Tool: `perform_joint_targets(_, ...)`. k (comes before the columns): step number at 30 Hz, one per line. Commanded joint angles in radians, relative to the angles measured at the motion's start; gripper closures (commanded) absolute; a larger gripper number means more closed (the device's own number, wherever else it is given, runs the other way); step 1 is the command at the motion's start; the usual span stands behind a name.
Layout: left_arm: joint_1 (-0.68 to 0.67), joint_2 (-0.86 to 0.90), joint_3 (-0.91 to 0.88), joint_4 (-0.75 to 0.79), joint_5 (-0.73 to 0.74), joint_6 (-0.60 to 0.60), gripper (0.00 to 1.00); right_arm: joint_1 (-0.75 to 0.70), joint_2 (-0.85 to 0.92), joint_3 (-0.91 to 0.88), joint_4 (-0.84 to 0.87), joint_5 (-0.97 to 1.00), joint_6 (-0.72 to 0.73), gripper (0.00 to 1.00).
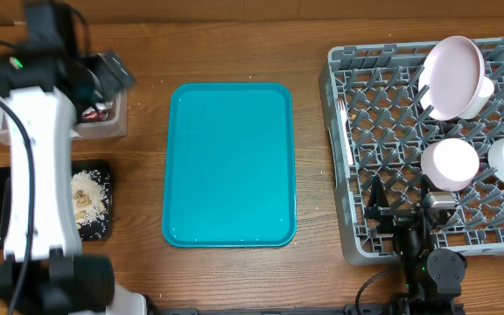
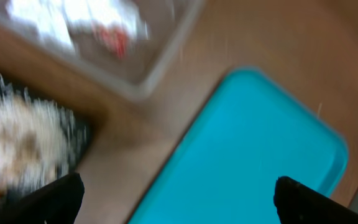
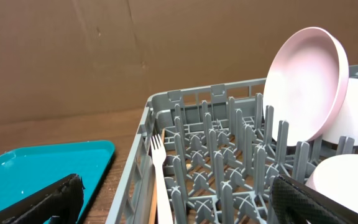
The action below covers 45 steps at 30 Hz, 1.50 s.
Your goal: Sort waste into correct bins and load items into the dishwasher rack
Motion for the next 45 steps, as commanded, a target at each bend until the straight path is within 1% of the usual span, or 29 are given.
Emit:
perform_joint_targets(1,-0.115,-0.153,-0.223,-0.004,-0.006,-0.006,0.0,-0.007,-0.011,-0.01,0.008,0.01,0.003,0.0)
perform_joint_targets(2,-0.138,-0.18,-0.256,-0.006,-0.006,-0.006,0.0,-0.007,-0.011,-0.01,0.008,0.01,0.003,0.0)
perform_joint_targets(4,-0.24,-0.286,-0.387,-0.004,-0.012,-0.003,0.0,-0.007,-0.011,-0.01,0.008,0.01,0.003,0.0)
perform_joint_targets(5,-0.283,-0.332,-0.446,-0.006,-0.103,0.043,0.0,-0.007,-0.011,-0.01,0.008,0.01,0.003,0.0)
perform_joint_targets(7,-0.319,-0.401,-0.525,0.018,-0.174,0.047,0.0,-0.007,-0.011,-0.01,0.008,0.01,0.003,0.0)
perform_joint_targets(8,-0.323,-0.427,-0.559,0.047,-0.183,0.048,0.0,-0.007,-0.011,-0.01,0.008,0.01,0.003,0.0)
perform_joint_targets(11,-0.324,-0.531,-0.724,0.291,-0.173,0.126,0.0,-0.007,-0.011,-0.01,0.008,0.01,0.003,0.0)
perform_joint_targets(13,-0.324,-0.593,-0.843,0.482,-0.15,0.186,0.0,-0.007,-0.011,-0.01,0.008,0.01,0.003,0.0)
perform_joint_targets(18,-0.323,-0.766,-1.201,1.006,-0.009,0.356,0.0,-0.007,-0.011,-0.01,0.008,0.01,0.003,0.0)
perform_joint_targets(23,-0.323,-0.94,-1.549,1.449,0.013,0.368,0.0,-0.007,-0.011,-0.01,0.008,0.01,0.003,0.0)
perform_joint_targets(25,-0.32,-1.014,-1.65,1.55,0.013,0.368,0.0,-0.007,-0.011,-0.01,0.008,0.01,0.003,0.0)
perform_joint_targets(27,-0.311,-1.073,-1.713,1.598,0.013,0.36,0.0,-0.007,-0.011,-0.01,0.008,0.01,0.003,0.0)
perform_joint_targets(31,-0.276,-1.206,-1.803,1.601,0.014,0.36,0.0,-0.007,-0.011,-0.01,0.008,0.01,0.003,0.0)
perform_joint_targets(42,-0.166,-1.478,-1.801,1.275,0.013,0.357,0.0,-0.007,-0.011,-0.01,0.008,0.01,0.003,0.0)
perform_joint_targets(45,-0.132,-1.553,-1.801,1.156,0.013,0.357,0.0,-0.007,-0.011,-0.01,0.008,0.01,0.003,0.0)
